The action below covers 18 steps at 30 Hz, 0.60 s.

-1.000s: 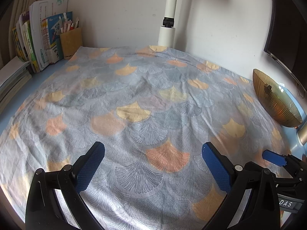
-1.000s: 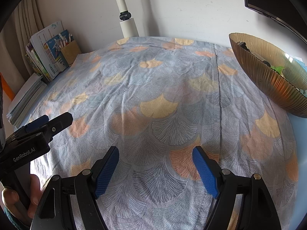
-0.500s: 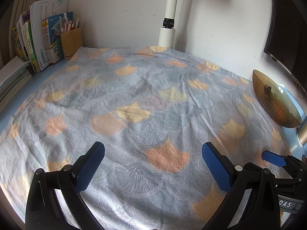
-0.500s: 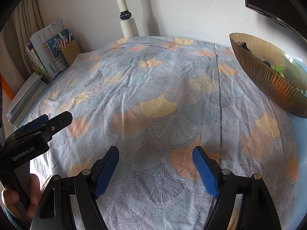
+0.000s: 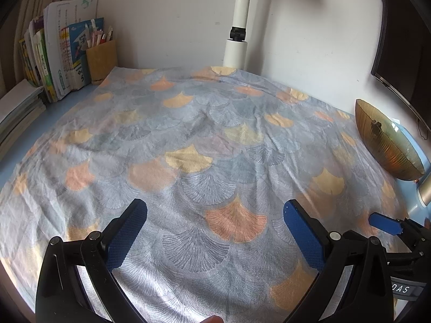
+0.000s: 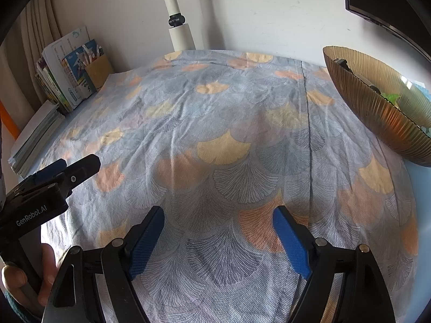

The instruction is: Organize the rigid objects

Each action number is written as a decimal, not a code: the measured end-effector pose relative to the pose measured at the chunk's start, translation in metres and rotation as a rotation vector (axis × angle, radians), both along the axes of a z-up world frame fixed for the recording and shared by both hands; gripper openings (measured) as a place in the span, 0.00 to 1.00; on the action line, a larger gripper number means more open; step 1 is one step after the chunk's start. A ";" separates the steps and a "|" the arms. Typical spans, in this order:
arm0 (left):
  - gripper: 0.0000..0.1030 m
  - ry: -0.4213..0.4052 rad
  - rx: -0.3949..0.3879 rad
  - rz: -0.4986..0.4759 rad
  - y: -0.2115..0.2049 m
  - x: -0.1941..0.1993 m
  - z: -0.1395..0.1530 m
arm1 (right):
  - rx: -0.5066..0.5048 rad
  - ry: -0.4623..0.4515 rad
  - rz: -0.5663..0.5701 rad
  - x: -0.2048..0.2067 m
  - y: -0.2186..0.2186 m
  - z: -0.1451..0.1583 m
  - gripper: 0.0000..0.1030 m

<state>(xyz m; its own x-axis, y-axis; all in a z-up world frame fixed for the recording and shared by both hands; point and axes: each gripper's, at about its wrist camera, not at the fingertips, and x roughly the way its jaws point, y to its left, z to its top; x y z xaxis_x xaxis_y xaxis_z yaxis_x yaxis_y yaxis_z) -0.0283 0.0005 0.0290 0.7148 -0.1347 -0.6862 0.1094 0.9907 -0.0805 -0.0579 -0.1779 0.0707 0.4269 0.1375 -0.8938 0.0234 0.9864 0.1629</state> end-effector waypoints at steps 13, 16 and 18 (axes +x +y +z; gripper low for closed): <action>0.98 -0.005 -0.005 0.012 0.002 0.001 0.001 | -0.001 0.001 0.000 0.000 0.000 0.000 0.79; 0.98 -0.004 -0.004 0.016 0.003 0.002 0.001 | -0.001 0.001 0.000 -0.001 0.000 0.000 0.79; 0.98 -0.028 0.009 0.016 0.001 0.000 0.004 | -0.001 0.001 0.000 0.000 0.000 0.000 0.79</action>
<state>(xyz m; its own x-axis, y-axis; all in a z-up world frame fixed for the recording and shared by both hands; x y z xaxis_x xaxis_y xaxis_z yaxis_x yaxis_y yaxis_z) -0.0281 0.0018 0.0325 0.7356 -0.1170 -0.6672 0.0957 0.9930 -0.0686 -0.0580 -0.1774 0.0707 0.4261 0.1369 -0.8943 0.0232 0.9865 0.1621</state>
